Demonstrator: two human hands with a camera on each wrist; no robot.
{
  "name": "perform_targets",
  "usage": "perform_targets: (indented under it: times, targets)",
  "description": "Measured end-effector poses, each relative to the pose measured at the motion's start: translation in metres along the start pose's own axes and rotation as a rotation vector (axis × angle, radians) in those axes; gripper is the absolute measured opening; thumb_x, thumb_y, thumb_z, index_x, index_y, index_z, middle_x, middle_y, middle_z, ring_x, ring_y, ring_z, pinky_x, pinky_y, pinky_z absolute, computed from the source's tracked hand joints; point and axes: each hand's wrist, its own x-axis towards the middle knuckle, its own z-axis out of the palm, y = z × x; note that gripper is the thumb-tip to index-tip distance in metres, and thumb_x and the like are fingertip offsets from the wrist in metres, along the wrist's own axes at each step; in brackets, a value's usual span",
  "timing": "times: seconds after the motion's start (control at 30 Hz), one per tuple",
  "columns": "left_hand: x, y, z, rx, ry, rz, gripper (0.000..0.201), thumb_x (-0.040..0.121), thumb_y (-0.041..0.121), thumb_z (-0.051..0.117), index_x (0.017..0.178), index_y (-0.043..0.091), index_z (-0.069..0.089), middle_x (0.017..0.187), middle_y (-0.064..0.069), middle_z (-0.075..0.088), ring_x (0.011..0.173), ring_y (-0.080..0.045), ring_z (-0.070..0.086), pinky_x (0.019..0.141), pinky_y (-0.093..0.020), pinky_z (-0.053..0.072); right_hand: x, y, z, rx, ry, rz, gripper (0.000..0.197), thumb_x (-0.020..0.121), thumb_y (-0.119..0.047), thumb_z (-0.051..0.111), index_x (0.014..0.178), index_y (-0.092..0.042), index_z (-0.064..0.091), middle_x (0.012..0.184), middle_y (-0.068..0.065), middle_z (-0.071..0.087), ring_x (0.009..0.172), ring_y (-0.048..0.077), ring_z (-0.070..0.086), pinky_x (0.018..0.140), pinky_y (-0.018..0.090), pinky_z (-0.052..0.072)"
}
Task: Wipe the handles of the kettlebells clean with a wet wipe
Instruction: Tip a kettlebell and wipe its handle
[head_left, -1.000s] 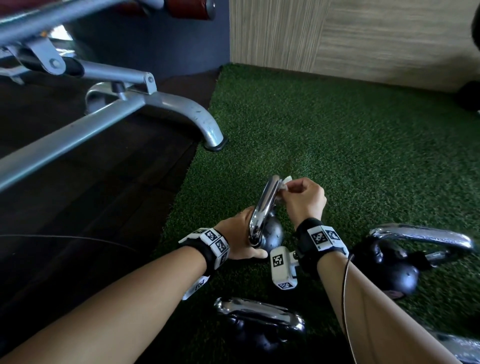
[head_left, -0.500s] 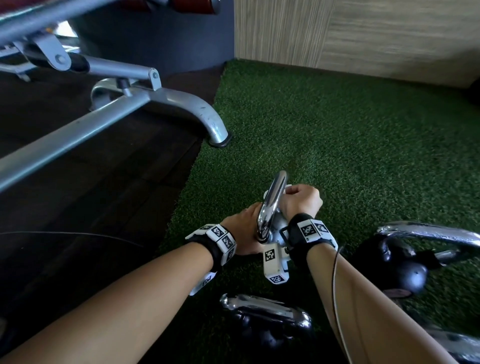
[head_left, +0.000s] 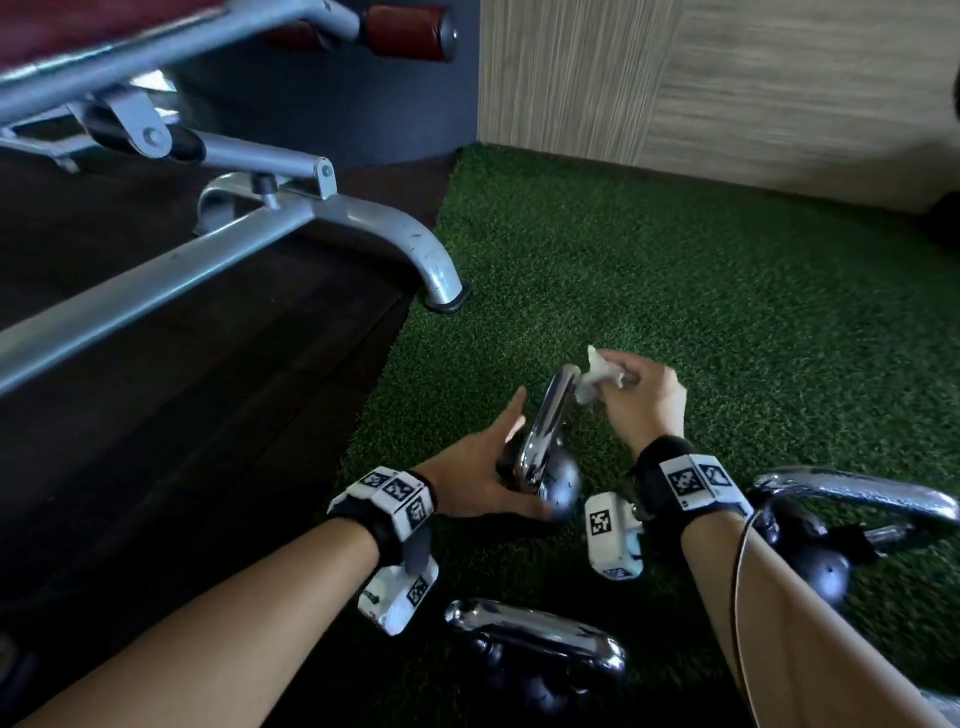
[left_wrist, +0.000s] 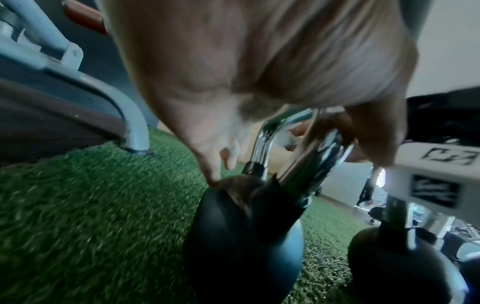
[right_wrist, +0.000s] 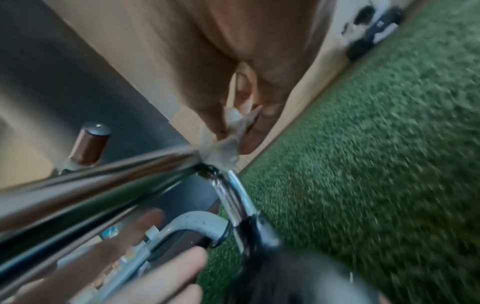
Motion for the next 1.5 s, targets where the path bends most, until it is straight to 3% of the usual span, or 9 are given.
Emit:
perform_targets:
  times: [0.07, 0.17, 0.33, 0.47, 0.67, 1.03, 1.23, 1.37, 1.5]
  targets:
    - [-0.007, 0.006, -0.004, 0.055, 0.174, 0.089, 0.127, 0.070, 0.062, 0.084, 0.164, 0.029, 0.005, 0.155, 0.001, 0.048, 0.139, -0.013, 0.049, 0.118, -0.033, 0.039, 0.006, -0.011, -0.006, -0.080, -0.094, -0.204, 0.029, 0.094, -0.010, 0.067, 0.117, -0.024, 0.078, 0.113, -0.006, 0.071, 0.073, 0.002, 0.062, 0.059, 0.000, 0.044]
    - [-0.008, 0.024, -0.003, 0.142, 0.304, 0.184, 0.090, 0.073, 0.047, 0.084, 0.150, 0.024, 0.043, 0.117, 0.005, 0.067, 0.103, -0.011, 0.065, 0.093, -0.034, 0.055, 0.009, -0.025, -0.010, -0.256, -0.315, -0.435, 0.032, 0.092, -0.004, 0.063, 0.116, -0.018, 0.079, 0.124, -0.001, 0.074, 0.104, 0.012, 0.071, 0.086, 0.000, 0.044]
    - [-0.008, 0.035, -0.010, 0.229, 0.230, 0.196, 0.087, 0.075, 0.037, 0.084, 0.148, 0.033, 0.038, 0.080, 0.008, 0.070, 0.069, -0.003, 0.066, 0.070, -0.027, 0.057, 0.011, -0.035, -0.022, -0.416, -0.474, -0.480, 0.037, 0.084, -0.005, 0.072, 0.120, -0.014, 0.077, 0.125, 0.000, 0.072, 0.115, 0.015, 0.065, 0.104, 0.017, 0.040]
    - [-0.003, 0.038, -0.030, 0.352, 0.105, 0.190, 0.092, 0.075, 0.036, 0.084, 0.152, 0.044, 0.032, 0.095, 0.008, 0.076, 0.080, -0.006, 0.071, 0.080, -0.032, 0.060, 0.009, -0.033, -0.033, -0.566, -0.502, -0.452, 0.014, 0.086, -0.013, 0.071, 0.080, -0.025, 0.074, 0.089, -0.006, 0.071, 0.087, 0.011, 0.066, 0.078, 0.023, 0.055]
    - [0.021, 0.042, -0.068, 0.729, 0.033, 0.122, 0.091, 0.080, 0.048, 0.081, 0.153, 0.053, 0.028, 0.122, 0.014, 0.061, 0.108, -0.012, 0.062, 0.086, -0.033, 0.051, -0.004, -0.021, -0.052, -0.631, -0.466, -0.311, 0.034, 0.085, -0.012, 0.067, 0.057, -0.031, 0.058, 0.062, -0.012, 0.053, 0.058, -0.001, 0.050, 0.044, 0.009, 0.030]
    - [0.029, 0.044, -0.062, 0.719, 0.170, -0.003, 0.079, 0.082, 0.030, 0.083, 0.150, 0.042, 0.045, 0.103, 0.010, 0.043, 0.092, -0.013, 0.058, 0.078, -0.032, 0.050, -0.020, -0.020, -0.064, -0.633, -0.478, -0.333, 0.016, 0.085, -0.014, 0.066, 0.079, -0.028, 0.072, 0.075, -0.010, 0.061, 0.077, 0.013, 0.062, 0.060, 0.018, 0.037]
    - [0.024, 0.092, -0.045, 0.674, 0.165, 0.045, 0.069, 0.087, 0.011, 0.061, 0.151, 0.031, 0.046, 0.139, 0.010, 0.045, 0.117, -0.014, 0.057, 0.087, -0.035, 0.054, -0.021, -0.005, -0.176, -0.547, -0.456, -0.351, 0.024, 0.079, -0.017, 0.081, 0.100, -0.028, 0.076, 0.096, -0.014, 0.073, 0.088, 0.007, 0.065, 0.076, 0.017, 0.046]
    - [0.033, 0.138, -0.018, 0.545, 0.083, 0.107, 0.053, 0.092, 0.024, 0.063, 0.143, 0.034, 0.055, 0.131, 0.011, 0.054, 0.104, -0.009, 0.059, 0.087, -0.028, 0.050, -0.034, 0.030, -0.270, -0.582, -0.282, -0.322, 0.021, 0.075, -0.008, 0.085, 0.090, -0.022, 0.081, 0.090, -0.002, 0.072, 0.084, 0.022, 0.068, 0.081, 0.037, 0.055]
    - [0.052, 0.185, 0.012, 0.489, -0.081, 0.054, 0.049, 0.086, 0.027, 0.071, 0.134, 0.033, 0.065, 0.108, 0.017, 0.065, 0.090, -0.003, 0.060, 0.091, -0.021, 0.050, -0.052, 0.070, -0.326, -0.513, -0.089, -0.208, 0.025, 0.073, -0.005, 0.085, 0.092, -0.022, 0.082, 0.088, -0.007, 0.071, 0.083, 0.017, 0.068, 0.076, 0.024, 0.049]
